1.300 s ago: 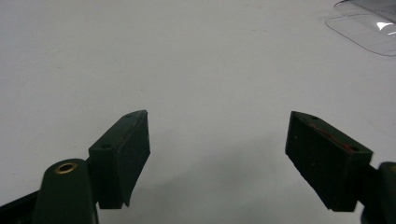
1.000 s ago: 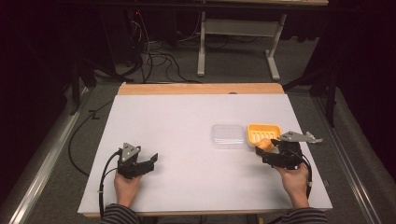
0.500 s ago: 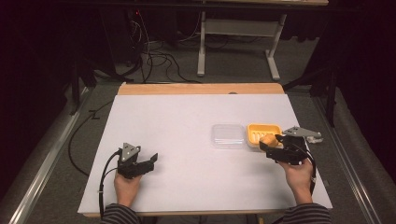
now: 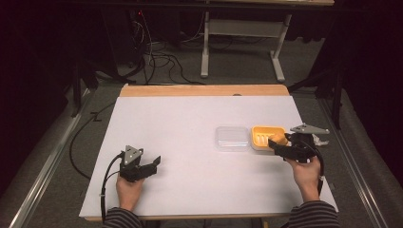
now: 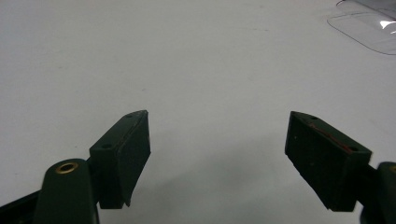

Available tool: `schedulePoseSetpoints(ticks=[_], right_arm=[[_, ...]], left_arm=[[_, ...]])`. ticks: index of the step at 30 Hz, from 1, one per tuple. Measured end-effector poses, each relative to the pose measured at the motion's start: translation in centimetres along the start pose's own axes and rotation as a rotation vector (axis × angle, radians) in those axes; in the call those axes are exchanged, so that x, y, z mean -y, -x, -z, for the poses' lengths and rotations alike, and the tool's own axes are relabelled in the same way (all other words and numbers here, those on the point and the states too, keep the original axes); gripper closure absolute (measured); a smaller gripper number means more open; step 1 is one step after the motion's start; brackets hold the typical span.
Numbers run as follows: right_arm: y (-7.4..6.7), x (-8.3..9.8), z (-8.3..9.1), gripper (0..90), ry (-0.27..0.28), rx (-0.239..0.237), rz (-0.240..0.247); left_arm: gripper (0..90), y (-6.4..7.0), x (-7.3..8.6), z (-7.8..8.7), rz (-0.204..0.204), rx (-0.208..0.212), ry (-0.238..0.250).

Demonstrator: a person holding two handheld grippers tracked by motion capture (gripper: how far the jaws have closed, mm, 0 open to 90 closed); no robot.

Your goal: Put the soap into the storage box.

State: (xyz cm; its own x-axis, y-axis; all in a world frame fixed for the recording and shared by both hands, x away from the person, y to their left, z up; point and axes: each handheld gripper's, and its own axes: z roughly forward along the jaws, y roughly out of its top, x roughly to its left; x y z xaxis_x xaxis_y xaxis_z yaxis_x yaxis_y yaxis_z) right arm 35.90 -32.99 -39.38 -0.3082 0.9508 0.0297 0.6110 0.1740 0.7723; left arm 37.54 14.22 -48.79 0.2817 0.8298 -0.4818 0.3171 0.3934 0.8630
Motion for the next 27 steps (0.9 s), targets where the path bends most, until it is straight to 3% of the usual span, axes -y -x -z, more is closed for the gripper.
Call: schedulePoseSetpoints(ticks=[19,27], right_arm=[[1.4,-0.9,-2.4,28.8,-0.057,0.0,-0.038],[1.8,-1.0,-4.2,29.3,-0.09,0.01,-0.04]], left_arm=[[22.8,0.0,0.0,0.0,0.001,-0.001,0.0],[22.6,0.0,0.0,0.0,-0.003,-0.003,-0.001]])
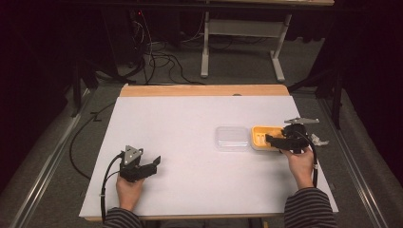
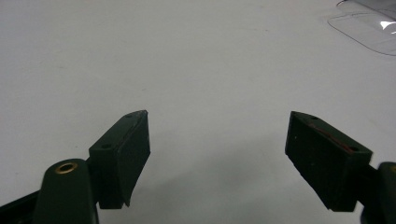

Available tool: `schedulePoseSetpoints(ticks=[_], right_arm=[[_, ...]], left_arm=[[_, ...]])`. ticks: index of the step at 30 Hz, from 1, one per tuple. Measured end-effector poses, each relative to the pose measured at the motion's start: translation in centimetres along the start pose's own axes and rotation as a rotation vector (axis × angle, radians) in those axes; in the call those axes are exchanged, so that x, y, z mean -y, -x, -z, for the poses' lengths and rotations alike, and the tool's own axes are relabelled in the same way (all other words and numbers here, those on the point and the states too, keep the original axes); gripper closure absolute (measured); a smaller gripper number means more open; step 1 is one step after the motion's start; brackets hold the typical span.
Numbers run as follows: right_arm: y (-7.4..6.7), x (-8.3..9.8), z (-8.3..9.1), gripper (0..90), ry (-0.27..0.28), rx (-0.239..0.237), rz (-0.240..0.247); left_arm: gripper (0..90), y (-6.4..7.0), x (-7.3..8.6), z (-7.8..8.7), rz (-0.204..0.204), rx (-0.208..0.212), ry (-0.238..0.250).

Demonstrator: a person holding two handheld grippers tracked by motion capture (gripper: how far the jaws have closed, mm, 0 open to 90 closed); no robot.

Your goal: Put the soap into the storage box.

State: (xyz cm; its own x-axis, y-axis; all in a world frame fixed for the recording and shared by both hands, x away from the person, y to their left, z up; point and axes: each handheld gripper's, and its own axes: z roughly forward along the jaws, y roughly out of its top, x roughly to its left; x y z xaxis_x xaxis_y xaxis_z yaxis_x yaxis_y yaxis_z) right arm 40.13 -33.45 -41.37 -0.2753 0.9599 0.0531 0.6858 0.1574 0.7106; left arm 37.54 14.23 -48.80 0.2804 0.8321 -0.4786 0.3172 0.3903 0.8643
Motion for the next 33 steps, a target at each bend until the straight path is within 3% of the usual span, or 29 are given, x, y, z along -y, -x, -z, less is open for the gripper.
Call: schedulePoseSetpoints(ticks=[5,7,12,19,26,33], right_arm=[[0.3,-0.4,-0.6,30.8,0.0,-0.001,-0.008],[0.3,-0.4,-0.5,38.8,0.02,0.006,-0.005],[0.5,-0.4,-1.4,38.8,-0.031,0.027,0.003],[0.5,-0.7,-1.9,38.9,-0.027,0.028,0.004],[0.9,-1.0,-2.4,38.8,-0.017,0.016,-0.023],[1.3,-1.0,-3.2,38.7,0.008,0.008,-0.082]], left_arm=[[22.6,-0.1,0.0,-0.1,-0.003,-0.005,-0.006],[22.7,-0.1,0.0,-0.1,-0.002,-0.006,-0.006],[22.8,-0.1,0.0,-0.1,0.001,-0.009,-0.006],[22.9,-0.1,0.0,-0.1,-0.004,-0.01,-0.007],[23.0,-0.1,0.0,-0.1,-0.001,-0.013,-0.007],[23.1,-0.1,0.0,-0.2,0.003,-0.014,-0.006]])
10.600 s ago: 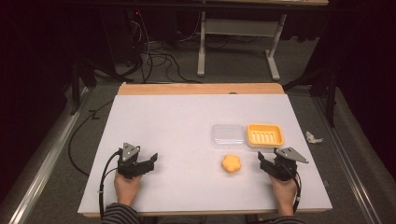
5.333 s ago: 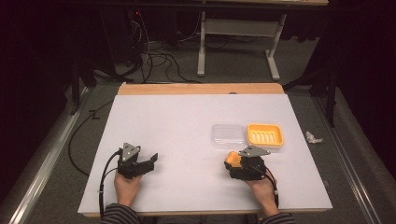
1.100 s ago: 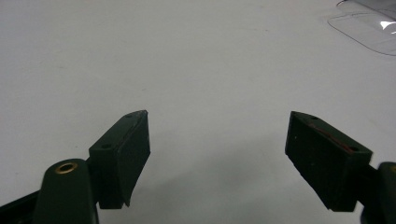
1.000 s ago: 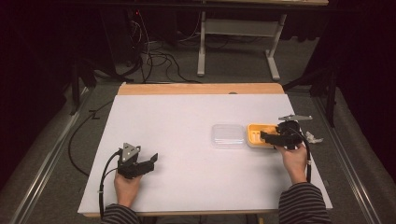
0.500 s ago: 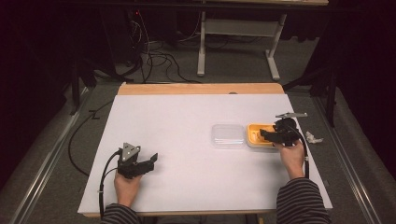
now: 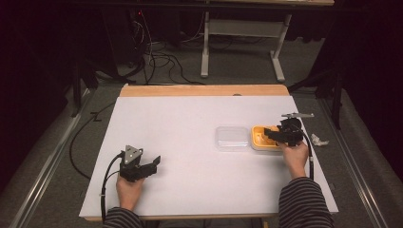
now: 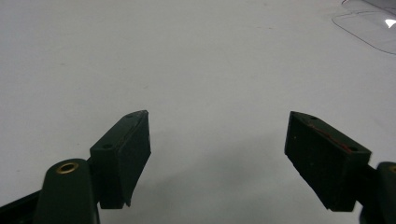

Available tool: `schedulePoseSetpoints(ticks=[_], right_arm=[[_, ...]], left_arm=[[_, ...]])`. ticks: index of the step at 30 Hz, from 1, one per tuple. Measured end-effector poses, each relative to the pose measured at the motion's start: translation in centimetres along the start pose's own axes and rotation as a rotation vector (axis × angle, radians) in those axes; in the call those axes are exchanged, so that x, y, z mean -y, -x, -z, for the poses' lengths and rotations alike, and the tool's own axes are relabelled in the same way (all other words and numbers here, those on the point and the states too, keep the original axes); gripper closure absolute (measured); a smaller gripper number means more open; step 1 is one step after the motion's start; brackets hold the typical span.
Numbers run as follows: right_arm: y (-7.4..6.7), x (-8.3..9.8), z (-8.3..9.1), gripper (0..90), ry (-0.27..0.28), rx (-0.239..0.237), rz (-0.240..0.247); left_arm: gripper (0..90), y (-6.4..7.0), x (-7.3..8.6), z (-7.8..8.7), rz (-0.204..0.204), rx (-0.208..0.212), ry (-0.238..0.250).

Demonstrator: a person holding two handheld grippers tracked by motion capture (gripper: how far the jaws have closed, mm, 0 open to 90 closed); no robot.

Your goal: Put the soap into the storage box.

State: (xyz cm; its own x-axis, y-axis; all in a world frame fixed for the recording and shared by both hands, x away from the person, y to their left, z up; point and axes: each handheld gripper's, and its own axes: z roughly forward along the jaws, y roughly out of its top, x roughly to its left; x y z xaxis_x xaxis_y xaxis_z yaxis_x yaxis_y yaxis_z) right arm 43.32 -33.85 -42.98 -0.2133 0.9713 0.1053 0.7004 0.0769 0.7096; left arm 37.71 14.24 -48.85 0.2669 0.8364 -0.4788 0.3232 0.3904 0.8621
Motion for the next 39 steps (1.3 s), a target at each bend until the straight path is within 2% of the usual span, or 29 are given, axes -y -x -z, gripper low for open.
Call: schedulePoseSetpoints(ticks=[4,8,12,15,17,24,29,39], right_arm=[[-0.1,0.0,-0.5,38.6,0.006,0.007,-0.003],[-0.4,0.0,-1.3,38.3,-0.026,0.001,0.002],[-0.9,0.2,-2.2,38.2,-0.05,0.027,0.028],[-0.8,0.3,-2.2,38.1,-0.044,0.024,0.008],[-0.8,0.3,-2.1,37.8,-0.041,0.028,0.006],[-0.8,0.5,-1.8,24.8,-0.035,0.06,-0.004],[-0.9,0.5,-1.1,21.8,-0.008,0.074,0.01],[-0.8,0.9,0.9,21.0,0.066,0.059,-0.003]], left_arm=[[23.1,0.0,0.0,0.0,-0.01,0.001,-0.001],[23.0,0.0,0.0,0.0,-0.009,0.001,-0.001],[23.0,0.0,0.0,0.1,-0.01,0.003,-0.001],[23.0,0.0,0.0,0.1,-0.01,0.003,0.0],[23.0,0.0,0.0,0.1,-0.01,0.003,0.0],[22.9,0.0,0.0,0.1,-0.007,0.005,0.0],[22.9,0.0,0.0,0.1,-0.006,0.006,-0.001],[22.9,0.0,0.0,0.1,-0.006,0.006,0.003]])
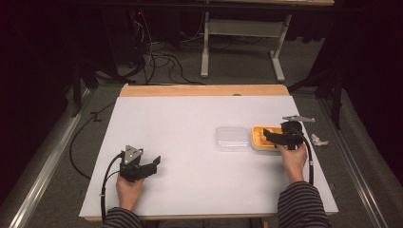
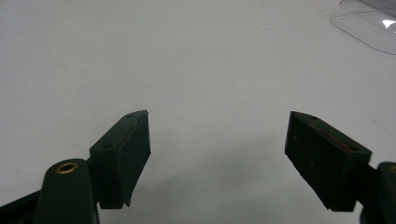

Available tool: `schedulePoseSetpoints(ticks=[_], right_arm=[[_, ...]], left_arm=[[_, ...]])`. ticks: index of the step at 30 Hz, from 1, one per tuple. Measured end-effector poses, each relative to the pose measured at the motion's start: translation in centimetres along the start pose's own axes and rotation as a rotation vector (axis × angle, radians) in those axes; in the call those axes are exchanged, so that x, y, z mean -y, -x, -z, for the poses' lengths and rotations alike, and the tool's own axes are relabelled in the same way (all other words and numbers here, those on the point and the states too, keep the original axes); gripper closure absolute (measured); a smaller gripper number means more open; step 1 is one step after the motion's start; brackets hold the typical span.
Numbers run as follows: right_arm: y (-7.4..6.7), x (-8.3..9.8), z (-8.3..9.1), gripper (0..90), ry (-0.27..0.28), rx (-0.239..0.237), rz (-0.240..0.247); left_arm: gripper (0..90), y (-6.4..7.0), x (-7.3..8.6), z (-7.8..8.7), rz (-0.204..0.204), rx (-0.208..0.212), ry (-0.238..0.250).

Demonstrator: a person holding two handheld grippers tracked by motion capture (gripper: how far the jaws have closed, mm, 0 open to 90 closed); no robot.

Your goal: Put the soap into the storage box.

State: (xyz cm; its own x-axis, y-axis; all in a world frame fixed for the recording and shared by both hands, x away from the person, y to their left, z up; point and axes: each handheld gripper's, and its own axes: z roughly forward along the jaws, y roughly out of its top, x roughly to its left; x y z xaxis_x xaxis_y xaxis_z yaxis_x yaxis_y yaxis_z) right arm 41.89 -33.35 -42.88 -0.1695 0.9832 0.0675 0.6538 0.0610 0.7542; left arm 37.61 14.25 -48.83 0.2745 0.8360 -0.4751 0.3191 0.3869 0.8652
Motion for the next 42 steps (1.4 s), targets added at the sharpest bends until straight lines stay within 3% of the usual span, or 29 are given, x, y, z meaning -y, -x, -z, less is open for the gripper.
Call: schedulePoseSetpoints(ticks=[4,8,18,21,27,37,42], right_arm=[[0.1,0.2,0.7,20.6,0.025,-0.003,-0.001],[0.5,0.5,1.5,20.7,0.044,-0.002,-0.049],[1.5,1.5,2.9,17.4,0.088,-0.062,-0.101],[1.7,1.9,3.5,17.2,0.124,-0.076,-0.131],[1.5,2.6,3.9,16.4,0.12,-0.037,-0.12],[1.3,3.6,5.1,13.6,0.161,-0.043,-0.092],[1.0,4.1,5.7,14.0,0.156,-0.051,-0.074]], left_arm=[[22.8,0.0,0.0,0.0,-0.001,0.0,-0.003],[22.8,0.0,0.0,0.0,-0.003,-0.001,-0.005],[22.9,0.0,0.0,0.0,-0.005,-0.002,-0.004],[22.9,0.0,0.0,0.0,-0.003,-0.002,-0.003],[22.9,0.0,0.0,0.0,0.001,-0.001,-0.004],[22.8,0.0,0.0,0.0,0.0,-0.001,-0.004],[22.9,0.0,0.0,0.0,0.0,-0.001,-0.004]])
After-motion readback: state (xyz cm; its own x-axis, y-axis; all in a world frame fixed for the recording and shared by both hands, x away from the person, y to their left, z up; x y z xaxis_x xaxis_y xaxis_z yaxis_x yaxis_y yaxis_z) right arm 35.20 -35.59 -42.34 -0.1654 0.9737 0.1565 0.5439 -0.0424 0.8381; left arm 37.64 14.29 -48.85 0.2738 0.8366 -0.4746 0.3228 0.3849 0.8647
